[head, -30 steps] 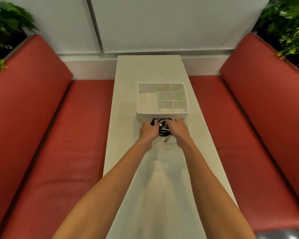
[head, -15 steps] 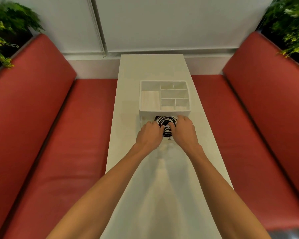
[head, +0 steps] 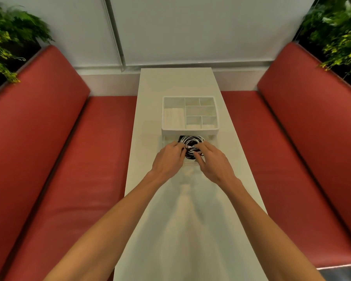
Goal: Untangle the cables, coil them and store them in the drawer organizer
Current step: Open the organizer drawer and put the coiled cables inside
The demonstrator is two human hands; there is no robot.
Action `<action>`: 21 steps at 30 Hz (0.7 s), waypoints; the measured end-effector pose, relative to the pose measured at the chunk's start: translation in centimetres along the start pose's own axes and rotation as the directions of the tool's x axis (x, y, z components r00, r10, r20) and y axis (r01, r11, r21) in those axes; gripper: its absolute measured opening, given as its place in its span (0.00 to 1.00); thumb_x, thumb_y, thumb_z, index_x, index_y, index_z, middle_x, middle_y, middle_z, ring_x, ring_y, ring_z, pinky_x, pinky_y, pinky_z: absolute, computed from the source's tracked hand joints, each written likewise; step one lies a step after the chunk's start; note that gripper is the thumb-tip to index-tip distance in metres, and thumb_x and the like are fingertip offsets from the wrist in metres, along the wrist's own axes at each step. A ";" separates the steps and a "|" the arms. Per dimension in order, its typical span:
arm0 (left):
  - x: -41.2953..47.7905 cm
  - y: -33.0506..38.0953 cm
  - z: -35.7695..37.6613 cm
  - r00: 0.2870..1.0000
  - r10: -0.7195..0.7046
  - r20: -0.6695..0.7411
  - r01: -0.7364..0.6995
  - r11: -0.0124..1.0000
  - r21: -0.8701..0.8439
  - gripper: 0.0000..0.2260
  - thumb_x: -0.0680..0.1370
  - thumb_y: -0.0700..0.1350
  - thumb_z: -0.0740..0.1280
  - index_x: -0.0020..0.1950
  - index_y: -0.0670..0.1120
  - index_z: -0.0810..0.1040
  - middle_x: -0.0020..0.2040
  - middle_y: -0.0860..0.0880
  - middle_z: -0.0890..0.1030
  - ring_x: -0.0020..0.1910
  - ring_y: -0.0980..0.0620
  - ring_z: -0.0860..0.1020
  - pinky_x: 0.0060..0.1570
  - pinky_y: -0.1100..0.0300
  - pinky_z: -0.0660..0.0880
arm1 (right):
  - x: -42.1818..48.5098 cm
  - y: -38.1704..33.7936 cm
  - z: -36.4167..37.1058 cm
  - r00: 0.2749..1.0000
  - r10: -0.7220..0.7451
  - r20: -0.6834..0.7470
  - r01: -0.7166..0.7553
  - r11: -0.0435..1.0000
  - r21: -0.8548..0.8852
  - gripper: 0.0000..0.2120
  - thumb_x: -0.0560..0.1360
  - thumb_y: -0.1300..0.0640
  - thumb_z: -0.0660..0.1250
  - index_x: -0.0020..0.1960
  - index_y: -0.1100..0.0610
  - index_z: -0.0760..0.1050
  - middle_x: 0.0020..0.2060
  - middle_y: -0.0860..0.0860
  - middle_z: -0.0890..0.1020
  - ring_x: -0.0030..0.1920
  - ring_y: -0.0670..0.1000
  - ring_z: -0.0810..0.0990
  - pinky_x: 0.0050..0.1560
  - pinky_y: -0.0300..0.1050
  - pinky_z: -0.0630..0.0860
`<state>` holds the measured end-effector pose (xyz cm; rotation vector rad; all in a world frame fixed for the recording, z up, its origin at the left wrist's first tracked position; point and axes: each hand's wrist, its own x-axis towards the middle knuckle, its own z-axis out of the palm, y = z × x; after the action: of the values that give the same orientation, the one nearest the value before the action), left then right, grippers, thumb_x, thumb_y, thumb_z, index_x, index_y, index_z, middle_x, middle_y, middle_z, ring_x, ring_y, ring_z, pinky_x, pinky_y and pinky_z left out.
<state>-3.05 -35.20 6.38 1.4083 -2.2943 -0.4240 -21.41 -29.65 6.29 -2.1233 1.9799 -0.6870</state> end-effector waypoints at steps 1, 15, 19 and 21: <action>0.3 0.0 -0.4 0.999 0.010 -0.031 -0.010 1.000 0.001 0.11 0.87 0.46 0.61 0.64 0.46 0.81 0.56 0.46 0.83 0.52 0.42 0.82 0.48 0.45 0.80 | -0.4 0.0 -0.1 0.999 -0.040 -0.006 0.040 0.999 -0.013 0.13 0.86 0.49 0.67 0.68 0.52 0.78 0.61 0.48 0.82 0.57 0.54 0.82 0.51 0.54 0.82; 8.6 -2.7 -0.8 0.993 0.063 0.096 -0.078 0.984 0.162 0.19 0.80 0.29 0.66 0.67 0.43 0.81 0.60 0.45 0.80 0.57 0.41 0.77 0.50 0.47 0.77 | 0.4 1.3 1.3 0.955 -0.252 0.156 0.287 0.917 -0.277 0.14 0.84 0.52 0.71 0.68 0.52 0.79 0.66 0.54 0.81 0.61 0.59 0.82 0.49 0.54 0.84; 9.4 -2.8 -1.0 0.992 0.048 0.115 -0.063 0.989 0.132 0.20 0.79 0.27 0.63 0.64 0.44 0.83 0.56 0.46 0.81 0.53 0.43 0.77 0.49 0.45 0.77 | 1.1 2.1 1.3 0.960 -0.217 0.176 0.261 0.922 -0.287 0.21 0.76 0.64 0.77 0.67 0.52 0.80 0.68 0.56 0.79 0.60 0.60 0.83 0.43 0.54 0.84; 9.5 -2.9 -1.0 0.992 0.053 0.115 -0.069 0.988 0.138 0.20 0.79 0.27 0.63 0.64 0.44 0.83 0.56 0.46 0.82 0.52 0.43 0.77 0.47 0.47 0.77 | 1.7 2.0 1.3 0.961 -0.212 0.176 0.256 0.921 -0.292 0.22 0.75 0.66 0.78 0.65 0.53 0.80 0.66 0.56 0.80 0.58 0.60 0.84 0.37 0.53 0.83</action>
<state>-4.11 -45.05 7.66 1.4081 -2.4939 -0.3338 -22.65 -31.75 4.62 -2.5433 1.8801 -0.2511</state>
